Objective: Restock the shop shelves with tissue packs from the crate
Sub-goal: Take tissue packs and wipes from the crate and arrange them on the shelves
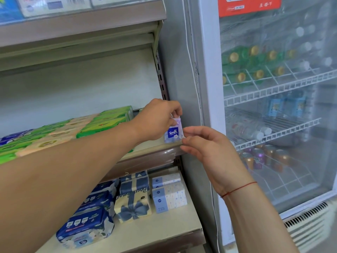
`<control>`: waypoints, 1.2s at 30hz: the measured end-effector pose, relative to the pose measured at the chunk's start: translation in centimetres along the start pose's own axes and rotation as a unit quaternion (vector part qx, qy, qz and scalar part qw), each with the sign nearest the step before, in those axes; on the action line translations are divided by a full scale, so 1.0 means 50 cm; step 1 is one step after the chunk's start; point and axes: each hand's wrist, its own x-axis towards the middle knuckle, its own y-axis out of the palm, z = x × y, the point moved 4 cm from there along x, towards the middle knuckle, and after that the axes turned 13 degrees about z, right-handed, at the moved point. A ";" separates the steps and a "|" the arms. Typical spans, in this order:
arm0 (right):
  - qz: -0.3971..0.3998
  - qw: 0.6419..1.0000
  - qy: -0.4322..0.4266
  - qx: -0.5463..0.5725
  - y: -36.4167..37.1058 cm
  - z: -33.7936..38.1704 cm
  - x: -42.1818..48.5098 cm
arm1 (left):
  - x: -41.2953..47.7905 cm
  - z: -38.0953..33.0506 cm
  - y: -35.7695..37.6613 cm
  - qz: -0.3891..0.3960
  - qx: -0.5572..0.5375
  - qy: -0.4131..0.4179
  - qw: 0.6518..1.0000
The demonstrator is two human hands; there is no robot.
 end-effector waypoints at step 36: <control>-0.023 0.998 0.011 0.053 -0.005 0.016 -0.015 | -0.045 0.019 0.014 -0.080 -0.060 -0.015 0.995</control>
